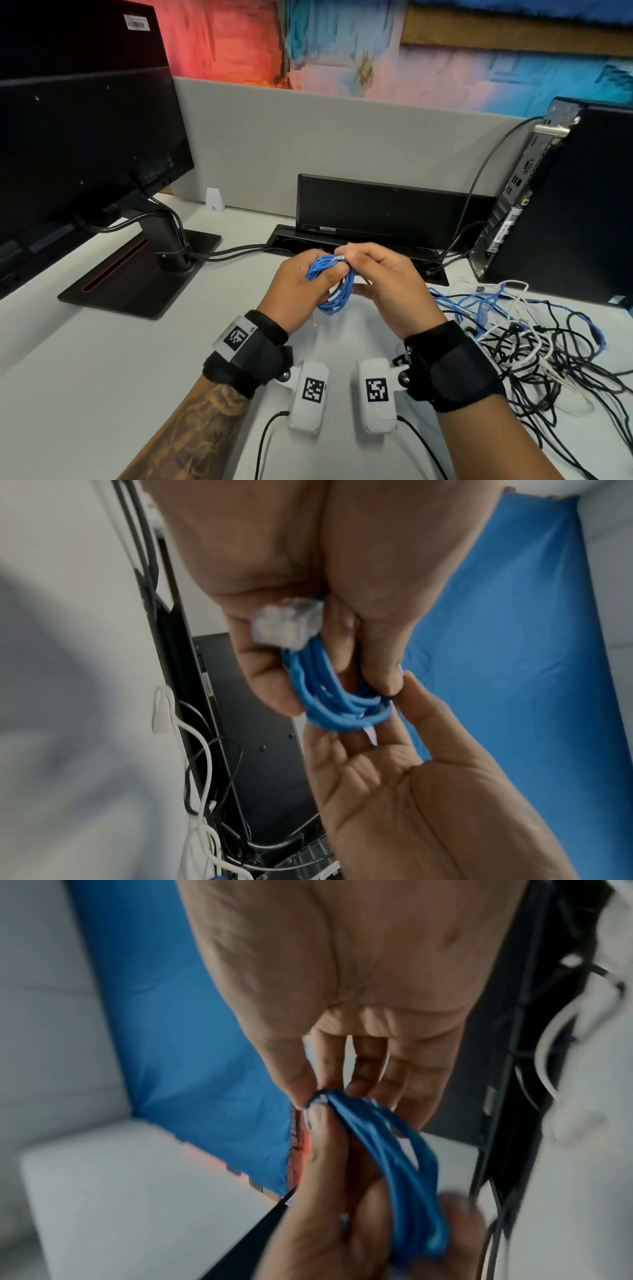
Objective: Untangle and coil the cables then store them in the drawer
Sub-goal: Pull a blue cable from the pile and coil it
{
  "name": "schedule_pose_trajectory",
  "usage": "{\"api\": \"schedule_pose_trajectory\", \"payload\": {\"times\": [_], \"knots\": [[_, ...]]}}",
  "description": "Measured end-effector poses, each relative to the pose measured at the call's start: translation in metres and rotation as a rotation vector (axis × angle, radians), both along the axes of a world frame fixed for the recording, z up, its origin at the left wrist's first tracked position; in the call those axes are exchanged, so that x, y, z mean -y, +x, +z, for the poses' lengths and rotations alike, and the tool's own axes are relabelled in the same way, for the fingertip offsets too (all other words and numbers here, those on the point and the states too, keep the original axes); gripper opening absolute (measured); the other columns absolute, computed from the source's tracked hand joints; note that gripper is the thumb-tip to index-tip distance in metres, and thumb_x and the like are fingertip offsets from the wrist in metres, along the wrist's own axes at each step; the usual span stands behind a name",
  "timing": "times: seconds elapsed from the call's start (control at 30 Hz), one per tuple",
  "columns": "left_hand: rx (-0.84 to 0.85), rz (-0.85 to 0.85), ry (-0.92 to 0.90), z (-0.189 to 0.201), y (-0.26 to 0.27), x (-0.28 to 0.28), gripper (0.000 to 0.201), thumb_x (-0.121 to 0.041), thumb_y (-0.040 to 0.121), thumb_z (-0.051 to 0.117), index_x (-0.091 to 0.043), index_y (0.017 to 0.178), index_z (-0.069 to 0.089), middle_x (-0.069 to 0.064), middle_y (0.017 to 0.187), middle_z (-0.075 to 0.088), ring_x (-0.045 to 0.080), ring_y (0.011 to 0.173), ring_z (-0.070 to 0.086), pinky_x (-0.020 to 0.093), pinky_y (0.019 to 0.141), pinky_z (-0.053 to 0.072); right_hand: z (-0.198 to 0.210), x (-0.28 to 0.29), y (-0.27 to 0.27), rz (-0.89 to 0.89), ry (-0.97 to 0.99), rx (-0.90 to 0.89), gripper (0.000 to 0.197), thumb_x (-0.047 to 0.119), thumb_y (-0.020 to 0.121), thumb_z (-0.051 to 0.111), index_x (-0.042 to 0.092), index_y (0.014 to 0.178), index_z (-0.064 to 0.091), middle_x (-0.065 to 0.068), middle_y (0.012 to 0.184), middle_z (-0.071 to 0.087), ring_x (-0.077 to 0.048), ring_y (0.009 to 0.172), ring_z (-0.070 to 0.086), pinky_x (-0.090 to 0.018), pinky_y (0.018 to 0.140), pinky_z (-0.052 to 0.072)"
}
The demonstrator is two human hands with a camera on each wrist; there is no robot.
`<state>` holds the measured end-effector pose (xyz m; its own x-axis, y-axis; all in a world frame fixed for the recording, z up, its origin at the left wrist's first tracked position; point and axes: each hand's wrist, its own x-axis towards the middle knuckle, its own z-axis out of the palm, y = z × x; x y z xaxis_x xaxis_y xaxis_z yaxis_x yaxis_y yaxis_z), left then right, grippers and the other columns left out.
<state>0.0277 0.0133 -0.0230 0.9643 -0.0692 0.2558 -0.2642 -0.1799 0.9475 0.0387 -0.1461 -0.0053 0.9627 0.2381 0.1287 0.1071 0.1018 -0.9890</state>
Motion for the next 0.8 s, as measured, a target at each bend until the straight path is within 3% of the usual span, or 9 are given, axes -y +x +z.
{"api": "schedule_pose_trajectory", "payload": {"times": [0.17,0.23,0.3,0.37,0.43,0.53,0.6,0.67,0.8], "knots": [[-0.256,-0.106,-0.406,0.008,0.002,0.0,0.036,-0.048,0.093,0.059,-0.013,0.083,0.065,-0.005,0.06,0.028,0.01,0.052,0.022,0.021,0.047,0.021,0.0,-0.001,0.002,-0.178,-0.325,0.376,0.016,0.016,0.1,0.062,0.016,0.104,0.077,0.003,0.1,0.071,-0.014,0.096,0.07,-0.029,0.085,0.058],[-0.196,-0.103,-0.308,0.004,0.001,0.002,0.039,-0.04,0.097,0.058,-0.002,0.094,0.063,-0.005,0.059,0.029,0.012,0.052,0.022,0.022,0.048,0.023,0.002,-0.005,0.001,-0.216,-0.3,0.375,0.015,0.013,0.1,0.062,0.012,0.1,0.076,-0.002,0.097,0.072,-0.015,0.092,0.071,-0.028,0.081,0.058],[-0.126,-0.112,-0.209,0.002,0.0,0.006,0.029,-0.027,0.096,0.062,0.001,0.093,0.059,-0.004,0.06,0.036,0.012,0.051,0.028,0.023,0.049,0.027,0.009,-0.005,0.002,-0.25,-0.131,0.257,0.015,0.009,0.1,0.06,0.004,0.096,0.074,-0.01,0.091,0.072,-0.019,0.086,0.074,-0.027,0.072,0.058],[-0.051,-0.098,-0.11,-0.001,0.0,0.011,0.015,-0.022,0.096,0.063,-0.008,0.089,0.062,-0.008,0.06,0.044,0.01,0.051,0.035,0.021,0.05,0.032,0.014,-0.002,0.004,-0.269,-0.02,0.155,0.017,0.005,0.101,0.057,-0.001,0.095,0.072,-0.012,0.083,0.07,-0.016,0.078,0.075,-0.023,0.064,0.057],[-0.028,-0.079,-0.043,-0.001,-0.001,0.016,0.021,-0.032,0.096,0.062,-0.011,0.093,0.064,-0.013,0.059,0.047,0.007,0.051,0.039,0.021,0.052,0.035,0.015,0.002,0.004,-0.276,0.022,0.105,0.018,0.004,0.101,0.055,-0.002,0.097,0.072,-0.008,0.077,0.071,-0.015,0.074,0.075,-0.021,0.061,0.056],[-0.163,-0.17,-0.271,0.0,-0.002,0.02,0.058,-0.054,0.092,0.055,0.0,0.111,0.064,-0.008,0.058,0.033,0.011,0.051,0.027,0.024,0.048,0.028,0.019,0.002,0.0,-0.311,0.008,0.17,0.016,0.005,0.101,0.057,-0.002,0.097,0.071,-0.01,0.08,0.072,-0.012,0.069,0.073,-0.023,0.061,0.058],[-0.184,-0.225,-0.35,0.003,0.0,0.022,0.056,-0.051,0.094,0.051,-0.002,0.118,0.063,-0.005,0.061,0.028,0.012,0.053,0.023,0.025,0.048,0.024,0.023,0.003,0.001,-0.363,-0.067,0.302,0.014,0.006,0.1,0.06,0.002,0.095,0.072,-0.018,0.093,0.07,-0.016,0.073,0.075,-0.03,0.067,0.061],[-0.157,-0.244,-0.303,0.005,0.001,0.022,0.046,-0.044,0.097,0.051,-0.002,0.11,0.064,-0.006,0.06,0.031,0.011,0.053,0.025,0.024,0.049,0.027,0.025,0.002,0.001,-0.383,-0.074,0.342,0.013,0.007,0.1,0.06,0.004,0.095,0.072,-0.018,0.099,0.069,-0.019,0.075,0.076,-0.032,0.07,0.063],[0.059,-0.086,0.098,0.001,0.0,0.018,0.03,-0.032,0.102,0.051,-0.005,0.093,0.06,-0.011,0.063,0.048,0.005,0.056,0.043,0.022,0.057,0.041,0.02,0.001,0.002,-0.37,0.007,0.154,0.016,0.007,0.101,0.058,0.004,0.095,0.073,-0.013,0.088,0.072,-0.016,0.075,0.076,-0.024,0.062,0.059]]}}
